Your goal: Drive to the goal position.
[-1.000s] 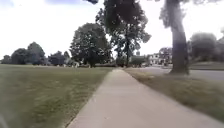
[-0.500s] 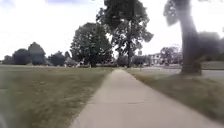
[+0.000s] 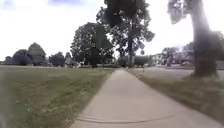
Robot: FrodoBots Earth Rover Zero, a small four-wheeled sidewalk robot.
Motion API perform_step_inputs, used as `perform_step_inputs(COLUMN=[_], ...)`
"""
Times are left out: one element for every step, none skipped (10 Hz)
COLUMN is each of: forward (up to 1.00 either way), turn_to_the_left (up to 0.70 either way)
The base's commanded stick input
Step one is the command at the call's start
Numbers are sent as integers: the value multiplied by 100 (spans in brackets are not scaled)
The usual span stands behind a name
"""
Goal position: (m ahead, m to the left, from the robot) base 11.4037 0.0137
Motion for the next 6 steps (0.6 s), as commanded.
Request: perform_step_inputs(forward=[100, 100, 100, 100, 100, 100], turn_to_the_left=[0, 0, 0, 0, 0, 0])
